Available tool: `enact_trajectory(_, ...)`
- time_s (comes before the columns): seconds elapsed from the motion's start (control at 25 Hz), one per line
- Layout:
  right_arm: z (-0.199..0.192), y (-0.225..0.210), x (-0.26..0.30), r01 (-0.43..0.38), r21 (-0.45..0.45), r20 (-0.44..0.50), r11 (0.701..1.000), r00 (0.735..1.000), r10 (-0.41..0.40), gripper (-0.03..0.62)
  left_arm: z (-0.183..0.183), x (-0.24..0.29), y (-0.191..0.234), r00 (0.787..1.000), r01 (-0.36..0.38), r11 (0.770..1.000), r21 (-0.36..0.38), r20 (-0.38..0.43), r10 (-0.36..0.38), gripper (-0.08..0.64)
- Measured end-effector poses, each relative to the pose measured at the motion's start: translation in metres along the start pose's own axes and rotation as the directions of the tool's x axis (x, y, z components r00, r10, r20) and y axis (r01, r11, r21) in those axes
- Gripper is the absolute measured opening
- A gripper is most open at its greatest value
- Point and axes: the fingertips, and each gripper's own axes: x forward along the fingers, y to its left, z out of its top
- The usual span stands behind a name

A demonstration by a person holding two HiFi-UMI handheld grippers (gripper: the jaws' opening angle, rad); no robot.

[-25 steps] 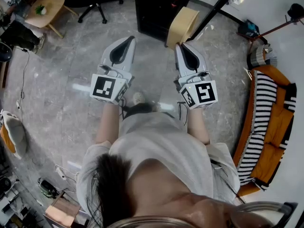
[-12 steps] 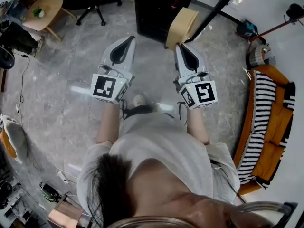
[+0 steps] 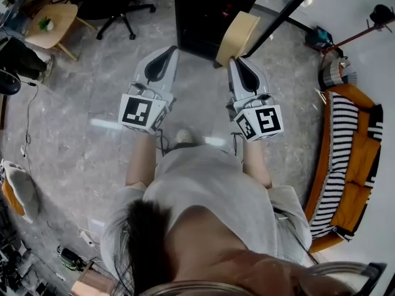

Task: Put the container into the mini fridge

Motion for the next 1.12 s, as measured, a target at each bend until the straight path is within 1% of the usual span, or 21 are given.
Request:
enact_trajectory(0.4, -0.007, -0.004, 0.041, 0.036, -0.008, 0.016, 0.999, 0.999, -0.036, 0.011, -0.008, 0.020, 0.039, 0.999, 0.039, 0.999, -0.002, 0.009, -0.039, 0.002)
enact_trajectory(0.68, -0.020, -0.025, 0.057, 0.051, 0.003, -0.013, 0.999, 0.999, -0.051, 0.011, -0.017, 0.045, 0.054, 0.999, 0.039, 0.999, -0.017, 0.005, -0.039, 0.002)
enact_trajectory(0.92, -0.032, -0.048, 0.089, 0.029, 0.010, -0.021, 1.000, 0.999, -0.028, 0.011, -0.029, 0.073, 0.075, 1.000, 0.020, 1.000, -0.014, -0.003, -0.020, 0.002)
enact_trajectory(1.12, -0.034, -0.072, 0.126, 0.002, 0.008, -0.021, 1.000, 1.000, -0.002, 0.011, -0.034, 0.105, 0.098, 1.000, 0.002, 1.000, -0.009, -0.004, -0.002, 0.002)
